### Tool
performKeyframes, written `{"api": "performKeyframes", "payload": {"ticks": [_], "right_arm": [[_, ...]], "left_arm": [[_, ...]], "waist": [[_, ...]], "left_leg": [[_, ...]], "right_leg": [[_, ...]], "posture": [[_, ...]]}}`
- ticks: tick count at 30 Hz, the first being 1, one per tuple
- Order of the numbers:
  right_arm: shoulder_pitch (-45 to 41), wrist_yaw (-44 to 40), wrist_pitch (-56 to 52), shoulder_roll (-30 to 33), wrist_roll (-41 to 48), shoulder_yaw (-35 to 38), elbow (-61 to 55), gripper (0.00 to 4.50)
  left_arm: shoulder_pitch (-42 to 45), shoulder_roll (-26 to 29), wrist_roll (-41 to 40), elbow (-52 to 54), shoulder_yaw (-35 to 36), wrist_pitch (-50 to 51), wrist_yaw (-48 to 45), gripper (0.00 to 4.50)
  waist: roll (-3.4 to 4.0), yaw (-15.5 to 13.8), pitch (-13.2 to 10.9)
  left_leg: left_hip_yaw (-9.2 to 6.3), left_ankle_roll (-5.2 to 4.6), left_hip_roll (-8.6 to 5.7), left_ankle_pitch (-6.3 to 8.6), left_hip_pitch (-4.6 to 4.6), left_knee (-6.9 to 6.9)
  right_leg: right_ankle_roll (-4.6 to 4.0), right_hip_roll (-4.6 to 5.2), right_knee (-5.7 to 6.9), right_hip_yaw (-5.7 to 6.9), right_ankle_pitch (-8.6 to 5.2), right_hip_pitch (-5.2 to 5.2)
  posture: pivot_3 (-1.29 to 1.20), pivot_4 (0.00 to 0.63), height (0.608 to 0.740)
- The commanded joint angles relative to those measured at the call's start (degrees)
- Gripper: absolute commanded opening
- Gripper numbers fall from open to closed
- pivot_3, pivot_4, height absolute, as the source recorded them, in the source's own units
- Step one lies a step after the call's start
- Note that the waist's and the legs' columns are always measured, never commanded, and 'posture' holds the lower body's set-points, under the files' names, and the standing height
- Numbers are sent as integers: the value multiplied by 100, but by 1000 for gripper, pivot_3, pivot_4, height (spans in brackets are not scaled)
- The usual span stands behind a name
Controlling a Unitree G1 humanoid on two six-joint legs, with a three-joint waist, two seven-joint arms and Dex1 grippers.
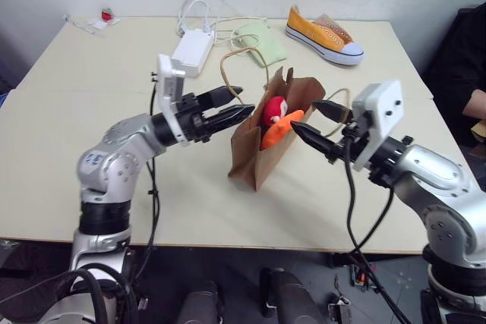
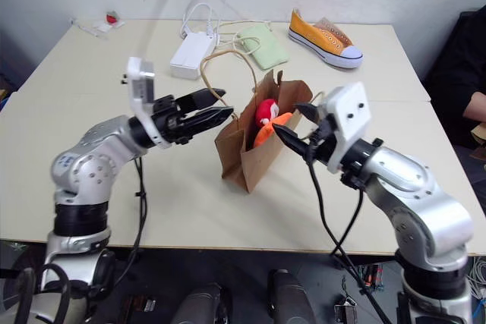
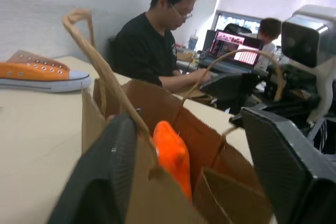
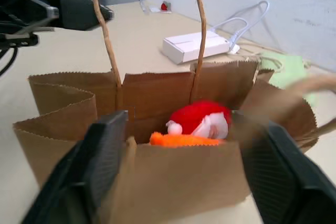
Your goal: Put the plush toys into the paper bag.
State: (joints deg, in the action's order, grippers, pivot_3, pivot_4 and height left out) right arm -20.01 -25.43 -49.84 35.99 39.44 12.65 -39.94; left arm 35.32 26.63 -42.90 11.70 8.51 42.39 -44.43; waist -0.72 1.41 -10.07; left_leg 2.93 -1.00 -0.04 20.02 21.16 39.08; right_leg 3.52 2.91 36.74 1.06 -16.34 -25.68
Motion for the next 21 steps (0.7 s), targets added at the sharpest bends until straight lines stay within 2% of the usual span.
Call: {"api": "performKeyframes", "payload": {"ticks": [1,6,10,14,18,21], "right_arm": [[417,-339,-141,381,547,559,-458,4188],[889,-508,-192,714,973,867,-516,4188],[1102,-572,106,883,473,335,-329,4188],[750,-521,549,599,-220,-641,149,3304],[239,-558,1039,276,-1065,-1672,770,1844],[-92,-549,1258,14,-1468,-2084,1155,712]], "left_arm": [[-282,256,-332,646,209,208,35,4459],[-807,631,-127,787,151,43,-163,4459],[-953,574,158,577,-147,-276,-278,4459],[-866,217,526,195,-744,-584,-382,4500],[-728,-70,1000,-197,-1148,-1074,-473,4500],[-666,-148,1122,-259,-1229,-1185,-466,4500]], "waist": [[0,-21,0],[0,-33,0],[-2,-37,0],[-2,-37,1],[-3,-27,0],[-2,-5,1]], "left_leg": [[-3,-1,0,1,-3,0],[-6,-6,-2,3,-11,0],[-5,-6,-3,2,-13,0],[-5,-9,-9,0,-15,1],[-4,-9,-11,-2,-13,1],[-4,-8,-11,-3,-7,2]], "right_leg": [[0,1,-3,3,0,6],[0,4,-28,6,0,17],[0,4,-32,6,0,19],[0,8,-32,5,0,20],[0,6,-29,5,0,16],[0,5,-24,5,0,9]], "posture": [[0,150,740],[0,150,740],[0,150,740],[0,150,740],[0,150,740],[0,150,740]]}}
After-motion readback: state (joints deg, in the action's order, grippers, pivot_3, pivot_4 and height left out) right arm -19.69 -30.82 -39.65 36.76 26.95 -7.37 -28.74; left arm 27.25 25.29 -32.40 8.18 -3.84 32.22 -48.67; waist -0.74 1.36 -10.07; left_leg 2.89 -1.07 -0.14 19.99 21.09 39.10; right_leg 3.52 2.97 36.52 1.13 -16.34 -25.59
